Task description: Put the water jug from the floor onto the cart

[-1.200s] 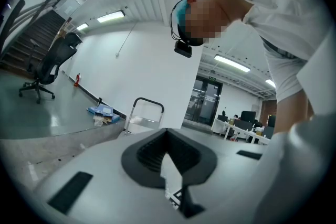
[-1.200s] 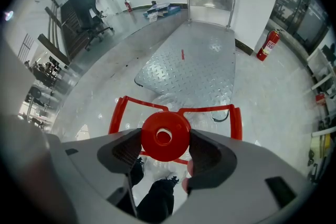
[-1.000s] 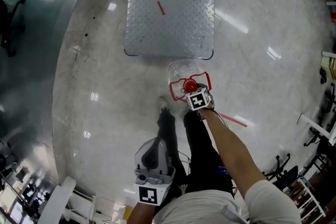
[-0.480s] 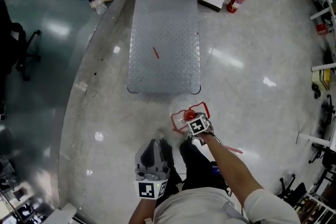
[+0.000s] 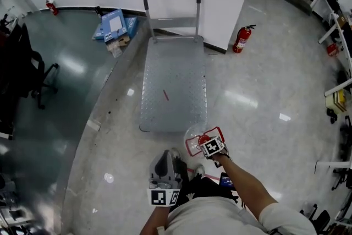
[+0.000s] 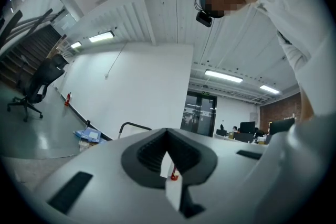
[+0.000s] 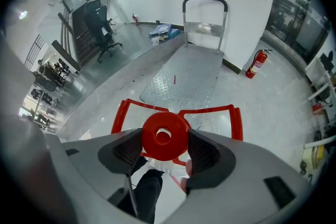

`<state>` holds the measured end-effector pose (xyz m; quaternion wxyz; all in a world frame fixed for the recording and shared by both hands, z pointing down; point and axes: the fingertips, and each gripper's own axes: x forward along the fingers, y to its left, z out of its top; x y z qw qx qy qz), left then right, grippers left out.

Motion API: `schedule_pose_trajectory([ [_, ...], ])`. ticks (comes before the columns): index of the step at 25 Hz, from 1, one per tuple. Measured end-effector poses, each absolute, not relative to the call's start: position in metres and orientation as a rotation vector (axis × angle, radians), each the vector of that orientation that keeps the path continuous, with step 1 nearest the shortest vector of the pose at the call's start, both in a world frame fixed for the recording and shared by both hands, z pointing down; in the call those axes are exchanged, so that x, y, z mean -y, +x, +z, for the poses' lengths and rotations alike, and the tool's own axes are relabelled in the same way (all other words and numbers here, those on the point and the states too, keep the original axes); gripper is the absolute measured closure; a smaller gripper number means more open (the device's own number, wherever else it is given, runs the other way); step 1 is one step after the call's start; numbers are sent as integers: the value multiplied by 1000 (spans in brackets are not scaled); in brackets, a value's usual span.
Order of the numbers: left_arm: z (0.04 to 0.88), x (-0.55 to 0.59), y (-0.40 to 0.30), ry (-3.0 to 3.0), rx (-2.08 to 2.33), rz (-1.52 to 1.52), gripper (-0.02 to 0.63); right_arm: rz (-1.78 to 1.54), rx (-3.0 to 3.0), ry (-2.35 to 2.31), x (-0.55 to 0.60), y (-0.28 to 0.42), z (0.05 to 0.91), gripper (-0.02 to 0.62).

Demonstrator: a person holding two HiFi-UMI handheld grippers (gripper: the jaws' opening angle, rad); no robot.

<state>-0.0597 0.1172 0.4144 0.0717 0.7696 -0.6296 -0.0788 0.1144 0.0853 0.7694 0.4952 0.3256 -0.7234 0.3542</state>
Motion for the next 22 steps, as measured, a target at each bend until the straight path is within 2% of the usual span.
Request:
schedule_pose_trajectory([
  [13,396,8,-74,2536,1627,-286,603,896,1781,880,2,104,751,316],
  [22,421,48,-78,2461,1674,-261,603,931,1771,925,52,94,766,316],
])
